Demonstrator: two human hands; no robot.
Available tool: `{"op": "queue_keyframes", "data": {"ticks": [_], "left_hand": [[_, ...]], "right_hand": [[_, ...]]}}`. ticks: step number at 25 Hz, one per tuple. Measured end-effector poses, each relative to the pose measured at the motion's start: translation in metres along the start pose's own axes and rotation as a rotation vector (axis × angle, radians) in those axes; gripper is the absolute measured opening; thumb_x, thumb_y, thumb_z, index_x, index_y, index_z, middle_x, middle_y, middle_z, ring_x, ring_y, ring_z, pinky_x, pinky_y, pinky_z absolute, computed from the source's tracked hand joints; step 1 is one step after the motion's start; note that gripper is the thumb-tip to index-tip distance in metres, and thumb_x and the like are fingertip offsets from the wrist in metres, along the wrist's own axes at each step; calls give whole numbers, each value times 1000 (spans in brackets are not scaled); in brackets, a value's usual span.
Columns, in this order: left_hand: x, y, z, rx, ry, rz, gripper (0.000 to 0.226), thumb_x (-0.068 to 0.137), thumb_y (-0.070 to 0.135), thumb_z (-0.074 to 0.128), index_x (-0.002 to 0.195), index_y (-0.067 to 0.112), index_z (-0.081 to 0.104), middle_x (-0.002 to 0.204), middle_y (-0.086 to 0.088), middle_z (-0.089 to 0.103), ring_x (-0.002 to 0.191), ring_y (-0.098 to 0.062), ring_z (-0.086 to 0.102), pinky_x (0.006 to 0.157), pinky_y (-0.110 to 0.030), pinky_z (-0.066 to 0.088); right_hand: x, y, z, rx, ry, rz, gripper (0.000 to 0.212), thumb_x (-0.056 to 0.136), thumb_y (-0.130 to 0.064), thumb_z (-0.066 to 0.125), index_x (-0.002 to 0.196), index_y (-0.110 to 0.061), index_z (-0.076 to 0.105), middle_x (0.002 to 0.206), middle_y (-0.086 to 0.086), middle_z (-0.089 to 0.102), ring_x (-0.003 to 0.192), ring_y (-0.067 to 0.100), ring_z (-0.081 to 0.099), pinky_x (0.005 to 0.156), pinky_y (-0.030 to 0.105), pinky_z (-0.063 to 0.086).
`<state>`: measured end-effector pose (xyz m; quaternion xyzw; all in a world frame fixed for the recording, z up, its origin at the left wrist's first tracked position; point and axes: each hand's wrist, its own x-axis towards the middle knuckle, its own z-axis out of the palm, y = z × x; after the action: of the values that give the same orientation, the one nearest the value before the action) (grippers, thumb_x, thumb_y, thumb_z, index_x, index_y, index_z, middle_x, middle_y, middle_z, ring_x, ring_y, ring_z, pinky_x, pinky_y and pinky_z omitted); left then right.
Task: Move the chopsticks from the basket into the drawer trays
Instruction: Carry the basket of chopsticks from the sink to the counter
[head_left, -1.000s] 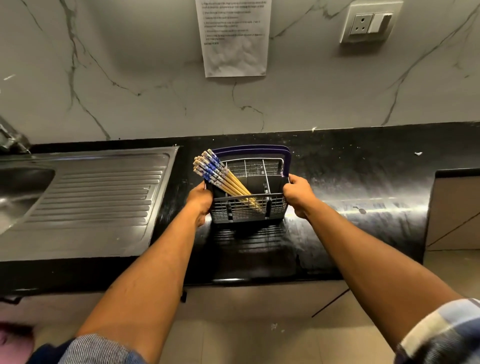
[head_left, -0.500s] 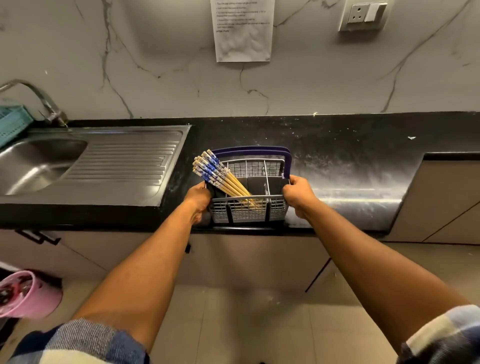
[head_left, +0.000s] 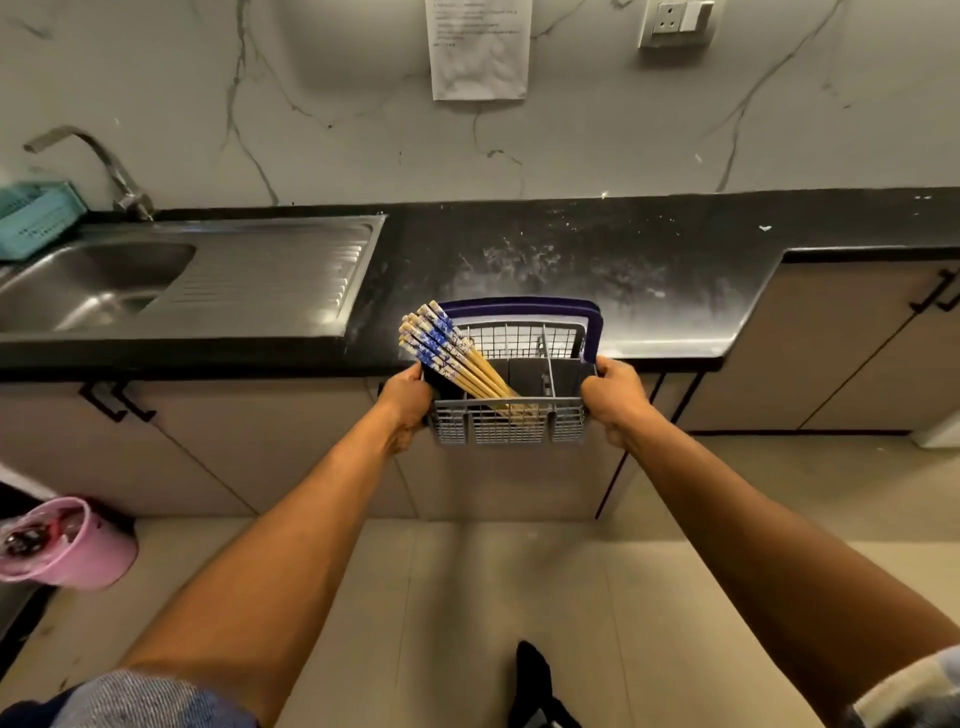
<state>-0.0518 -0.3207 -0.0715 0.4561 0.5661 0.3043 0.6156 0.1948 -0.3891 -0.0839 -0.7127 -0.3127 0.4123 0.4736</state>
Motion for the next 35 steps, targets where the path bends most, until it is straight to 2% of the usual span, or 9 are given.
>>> {"op": "queue_keyframes", "data": {"ticks": [3,6,9,11,14,18,24,32,35], "left_hand": [[-45,-25,-7,-13,2,13,40,94,-4,44,120,17,67,85,2,76,73,-18,68,68,-33,57],[-91,-60,-18,-8,-8,-18,41,93,-5,45,122,16,65,87,1,75,72,-15,71,59,-30,59],[-128,-100,-26,-18,11,-75,39,94,-3,46,108,25,70,86,6,77,80,-17,71,70,-38,60],[-152,-130,-29,-42,54,-115,37,94,-1,49,96,29,69,79,10,78,76,-13,73,67,-34,60],[-193,-177,-34,-104,144,-157,35,91,-4,52,95,26,69,80,10,79,69,-6,74,62,-28,60],[-261,-237,-33,-213,271,-198,34,86,-8,57,96,22,71,88,5,79,76,-9,75,69,-30,59],[-404,-314,-25,-419,593,-229,37,83,-12,57,93,21,70,83,10,78,72,-3,73,59,-19,56],[-600,-409,-18,-698,1070,-242,40,79,-17,53,92,17,68,89,2,73,77,-9,68,60,-20,54],[-667,-445,-10,-801,1217,-217,35,79,-19,50,100,4,66,91,-6,71,80,-16,66,65,-26,56]], "right_hand": [[-54,16,-3,15,-5,3,34,90,6,52,98,-22,70,96,5,76,86,23,74,74,42,63],[-109,39,-7,10,-56,34,41,92,7,49,106,-27,65,99,2,73,87,19,72,66,35,63],[-148,67,-7,2,-104,65,39,96,4,49,121,-23,60,103,-1,69,89,15,69,55,24,59],[-166,88,-4,-41,-136,87,38,97,3,49,125,-20,60,108,1,69,94,16,68,58,25,60],[-188,119,-1,-95,-238,106,38,97,0,52,130,-19,58,114,3,69,100,18,68,63,24,60],[-218,150,1,-179,-406,75,40,95,-1,56,130,-21,58,113,0,70,101,17,67,54,17,55],[-288,180,17,-392,-772,-11,45,89,2,60,123,-27,60,109,-5,71,100,15,67,62,21,56],[-436,211,82,-582,-1208,-262,45,88,-1,60,123,-28,63,99,-18,72,91,-1,68,60,14,55],[-506,222,107,-640,-1368,-335,47,87,1,57,113,-38,64,94,-25,73,90,-4,68,62,14,55]]}}
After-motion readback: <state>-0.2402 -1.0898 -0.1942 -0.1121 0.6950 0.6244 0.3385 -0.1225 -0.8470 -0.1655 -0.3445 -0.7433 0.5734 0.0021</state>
